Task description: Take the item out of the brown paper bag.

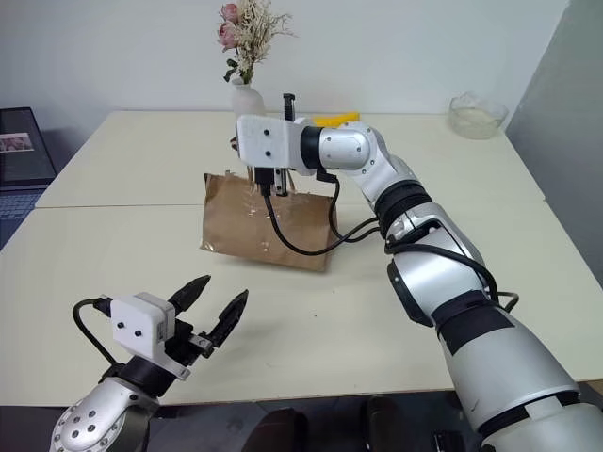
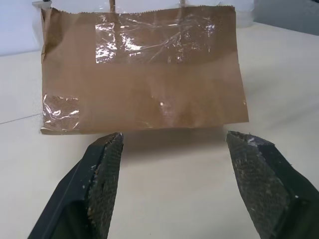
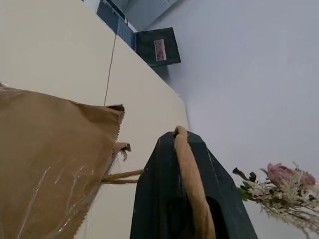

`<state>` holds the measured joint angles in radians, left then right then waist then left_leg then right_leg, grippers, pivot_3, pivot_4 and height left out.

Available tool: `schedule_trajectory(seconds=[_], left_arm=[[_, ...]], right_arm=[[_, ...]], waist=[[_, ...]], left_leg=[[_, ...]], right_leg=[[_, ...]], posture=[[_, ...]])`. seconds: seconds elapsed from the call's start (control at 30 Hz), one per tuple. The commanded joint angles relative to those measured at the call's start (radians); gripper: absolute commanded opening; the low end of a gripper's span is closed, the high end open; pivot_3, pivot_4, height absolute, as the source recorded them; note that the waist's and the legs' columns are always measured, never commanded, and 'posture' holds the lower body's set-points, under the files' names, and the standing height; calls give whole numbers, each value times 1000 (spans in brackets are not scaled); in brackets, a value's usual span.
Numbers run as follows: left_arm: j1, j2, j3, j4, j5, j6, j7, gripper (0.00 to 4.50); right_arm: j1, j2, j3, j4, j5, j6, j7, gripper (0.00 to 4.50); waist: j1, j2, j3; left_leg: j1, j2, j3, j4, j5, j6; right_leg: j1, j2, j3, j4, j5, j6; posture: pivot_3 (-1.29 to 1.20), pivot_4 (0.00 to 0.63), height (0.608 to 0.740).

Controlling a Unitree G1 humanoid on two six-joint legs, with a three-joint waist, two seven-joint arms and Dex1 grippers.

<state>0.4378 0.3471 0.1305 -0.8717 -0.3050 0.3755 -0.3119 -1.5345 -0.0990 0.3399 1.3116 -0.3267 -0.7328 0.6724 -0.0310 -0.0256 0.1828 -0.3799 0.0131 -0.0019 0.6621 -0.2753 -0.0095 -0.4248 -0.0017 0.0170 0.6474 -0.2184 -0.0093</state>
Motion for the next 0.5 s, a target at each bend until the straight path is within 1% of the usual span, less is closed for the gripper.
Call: schedule_trajectory(seconds=[0.03,0.07,0.3,0.5], left_arm=[[-6,-6,-18,-49,23,-17,20,3446],[-9,-5,-20,-49,25,-16,21,3446],[-37,11,-28,-31,44,-18,13,3446],[-44,12,-22,-14,42,-25,3,3446]], right_arm=[[-45,-1,50,4,-93,-52,-109,70],[-48,-1,62,8,-113,-55,-133,70],[-54,-11,170,29,-281,-70,-322,70],[-24,-2,175,50,-310,0,-341,70]], waist=[[0,0,0],[0,0,0],[0,0,0],[-1,0,0]], left_leg=[[0,0,0,0,0,0],[0,0,0,0,0,0],[0,0,0,0,0,0],[0,0,0,0,0,0]], right_leg=[[0,0,0,0,-1,0],[0,0,0,0,-3,3],[0,0,0,0,-3,2],[0,0,0,1,-3,1]], posture=[[0,150,740],[0,150,740],[0,150,740],[0,150,740]])
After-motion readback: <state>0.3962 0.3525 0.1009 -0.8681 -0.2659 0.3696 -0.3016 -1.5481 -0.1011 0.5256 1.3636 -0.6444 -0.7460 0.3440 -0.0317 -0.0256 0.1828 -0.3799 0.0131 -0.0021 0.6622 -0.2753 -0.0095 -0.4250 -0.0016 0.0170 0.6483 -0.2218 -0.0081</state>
